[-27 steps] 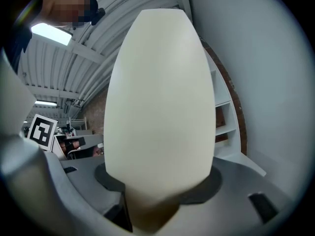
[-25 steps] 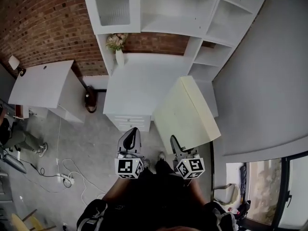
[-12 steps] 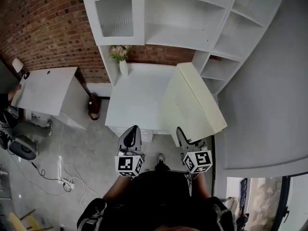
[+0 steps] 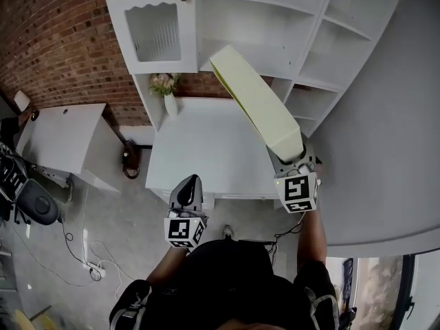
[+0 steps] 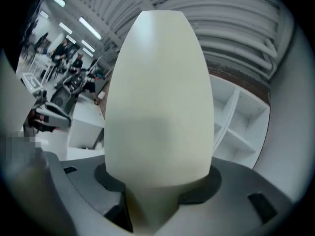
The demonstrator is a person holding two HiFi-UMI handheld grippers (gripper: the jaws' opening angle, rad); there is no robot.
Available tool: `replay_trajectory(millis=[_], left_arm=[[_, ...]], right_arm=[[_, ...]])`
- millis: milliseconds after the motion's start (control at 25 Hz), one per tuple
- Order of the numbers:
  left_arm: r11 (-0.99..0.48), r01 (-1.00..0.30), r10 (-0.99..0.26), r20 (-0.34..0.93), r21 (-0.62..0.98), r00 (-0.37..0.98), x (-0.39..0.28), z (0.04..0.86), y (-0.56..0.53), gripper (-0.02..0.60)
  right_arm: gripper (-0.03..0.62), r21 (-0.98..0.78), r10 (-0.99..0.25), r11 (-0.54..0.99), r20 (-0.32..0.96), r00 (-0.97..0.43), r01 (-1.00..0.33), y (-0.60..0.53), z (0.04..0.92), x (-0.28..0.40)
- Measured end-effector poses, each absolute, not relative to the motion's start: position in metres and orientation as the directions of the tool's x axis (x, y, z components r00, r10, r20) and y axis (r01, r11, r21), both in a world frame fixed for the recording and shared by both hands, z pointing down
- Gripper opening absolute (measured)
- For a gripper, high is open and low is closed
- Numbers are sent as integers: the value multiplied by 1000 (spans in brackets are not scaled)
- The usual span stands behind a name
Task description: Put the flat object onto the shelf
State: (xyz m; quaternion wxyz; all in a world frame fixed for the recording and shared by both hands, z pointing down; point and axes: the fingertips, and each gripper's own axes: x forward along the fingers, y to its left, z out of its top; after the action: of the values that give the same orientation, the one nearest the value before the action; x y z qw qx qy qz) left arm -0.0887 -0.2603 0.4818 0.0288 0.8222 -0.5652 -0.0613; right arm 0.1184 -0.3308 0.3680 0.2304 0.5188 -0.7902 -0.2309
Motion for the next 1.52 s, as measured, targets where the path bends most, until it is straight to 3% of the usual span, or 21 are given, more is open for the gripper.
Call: replay_trajectory(millis=[280,800,1240,1520], left_arm=[[-368,-920,-930,-55,136,364,-81,488,-259,11],[-366,-915,-930,-38,172,365,-75,497,-253,11],[-341,-925,-940,-30,170,341,-77,499,-263,11],[-311,-933,-948,14,181,319,-81,507,-278,11]], right_arm=[[267,911,-980,124,50,-194,-394,-375,274,125],[267,992,-995,-98,-96,25,-80,-465,147,131],[267,992,-985,-102,-111,129,74,-551,130,131],[284,996,-987,-64,-73,144,70,-597,134,126]])
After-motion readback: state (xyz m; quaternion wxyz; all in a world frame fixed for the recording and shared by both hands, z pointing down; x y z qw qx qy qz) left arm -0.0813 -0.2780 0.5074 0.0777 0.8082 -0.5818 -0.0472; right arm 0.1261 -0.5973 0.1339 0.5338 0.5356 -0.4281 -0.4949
